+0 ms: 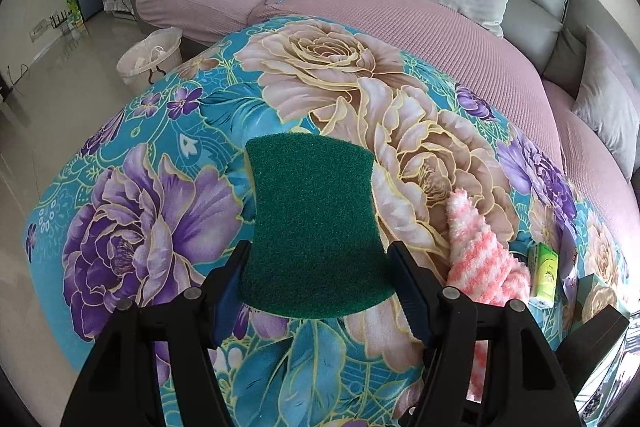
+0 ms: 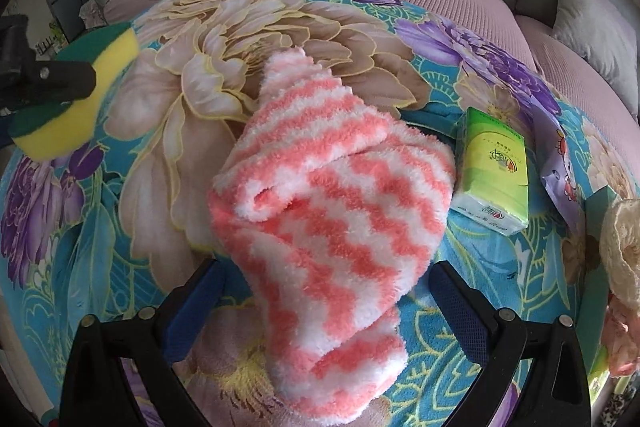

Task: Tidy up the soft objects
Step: 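Grasp the pink-white striped sock with the right tool while the left tool holds the sponge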

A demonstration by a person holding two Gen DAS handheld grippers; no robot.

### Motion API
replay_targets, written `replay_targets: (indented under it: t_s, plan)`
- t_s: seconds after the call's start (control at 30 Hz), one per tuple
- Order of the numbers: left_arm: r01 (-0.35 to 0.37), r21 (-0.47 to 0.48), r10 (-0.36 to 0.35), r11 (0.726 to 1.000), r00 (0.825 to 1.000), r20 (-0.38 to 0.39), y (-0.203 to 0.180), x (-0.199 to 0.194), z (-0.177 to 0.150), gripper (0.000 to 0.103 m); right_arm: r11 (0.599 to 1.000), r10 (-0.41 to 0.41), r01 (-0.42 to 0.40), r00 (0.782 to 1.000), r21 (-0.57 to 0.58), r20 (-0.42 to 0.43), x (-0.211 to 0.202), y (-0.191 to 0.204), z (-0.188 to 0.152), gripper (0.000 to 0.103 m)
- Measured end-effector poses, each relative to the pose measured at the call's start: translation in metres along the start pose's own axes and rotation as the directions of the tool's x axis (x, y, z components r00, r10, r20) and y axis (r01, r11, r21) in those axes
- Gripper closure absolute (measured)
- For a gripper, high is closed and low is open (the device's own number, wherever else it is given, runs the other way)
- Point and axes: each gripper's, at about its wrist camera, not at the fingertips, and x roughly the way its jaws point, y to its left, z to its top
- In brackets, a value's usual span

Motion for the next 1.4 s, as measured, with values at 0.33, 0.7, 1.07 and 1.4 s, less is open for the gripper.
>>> replay_targets:
  t_s: [0.33,0.7,1.07,1.4]
  plan:
    - [0.000,0.000,0.000,1.000,1.000,-0.008,0.000,0.001,0.000,0.033,1.000,0.014,-0.015,0.999,0.026,0.047,0.002,-0.006,-0.004,0.000]
    - [0.003,0.003,-0.003,1.000,1.000,-0.008,-0.001,0.001,0.001,0.033,1.000,0.000,0.003,0.991,-0.026,0.135,-0.017,0.005,0.000,0.038]
    - [0.001,0.012,-0.001,1.000,1.000,-0.003,-0.004,-0.001,0.001,0.033,0.997,0.037,-0.050,0.974,0.052,0.223,-0.038,-0.017,0.008,0.080]
    - [0.008,0.046,-0.010,0.999,0.999,0.033,-0.016,-0.014,0.006,0.033,0.989,-0.010,-0.042,0.939,0.143,0.344,-0.091,-0.048,0.007,0.082]
